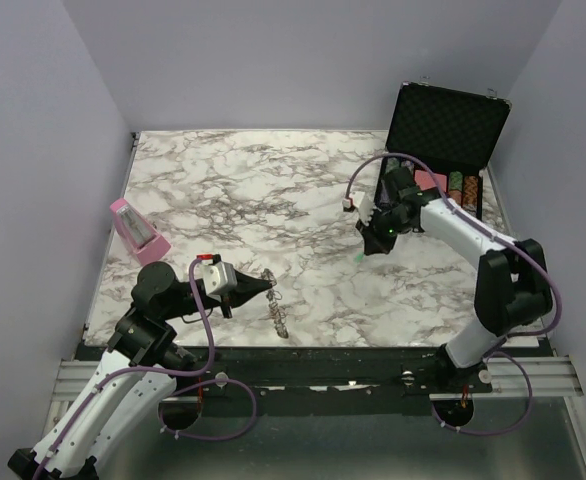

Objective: Put the keys on the keyring

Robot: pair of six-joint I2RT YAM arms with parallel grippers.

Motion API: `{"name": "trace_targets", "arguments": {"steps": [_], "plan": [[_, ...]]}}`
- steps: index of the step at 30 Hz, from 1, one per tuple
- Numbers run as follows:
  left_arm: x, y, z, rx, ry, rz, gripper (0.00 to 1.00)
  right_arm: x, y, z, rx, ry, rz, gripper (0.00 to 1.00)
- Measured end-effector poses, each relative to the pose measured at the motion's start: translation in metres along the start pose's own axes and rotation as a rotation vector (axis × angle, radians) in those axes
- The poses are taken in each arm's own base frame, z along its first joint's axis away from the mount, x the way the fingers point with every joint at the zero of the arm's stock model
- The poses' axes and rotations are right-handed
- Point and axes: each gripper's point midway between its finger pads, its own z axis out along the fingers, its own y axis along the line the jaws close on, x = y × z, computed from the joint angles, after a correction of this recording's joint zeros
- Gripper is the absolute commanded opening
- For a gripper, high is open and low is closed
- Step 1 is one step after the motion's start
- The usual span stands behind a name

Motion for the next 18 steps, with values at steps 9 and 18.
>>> {"name": "trace_targets", "arguments": {"steps": [9,18], "plan": [[-0.011,-0.001,0.001,-0.001,-0.039,-0.033,0.00,-0.097,0.039,-0.084,-0.108,-0.436,-0.314,0.00],[-0.051,-0.001,0.002,0.006,-0.118,-0.040,0.00,-0.132,0.108,-0.135,-0.383,-0.722,-0.611,0.00]]}}
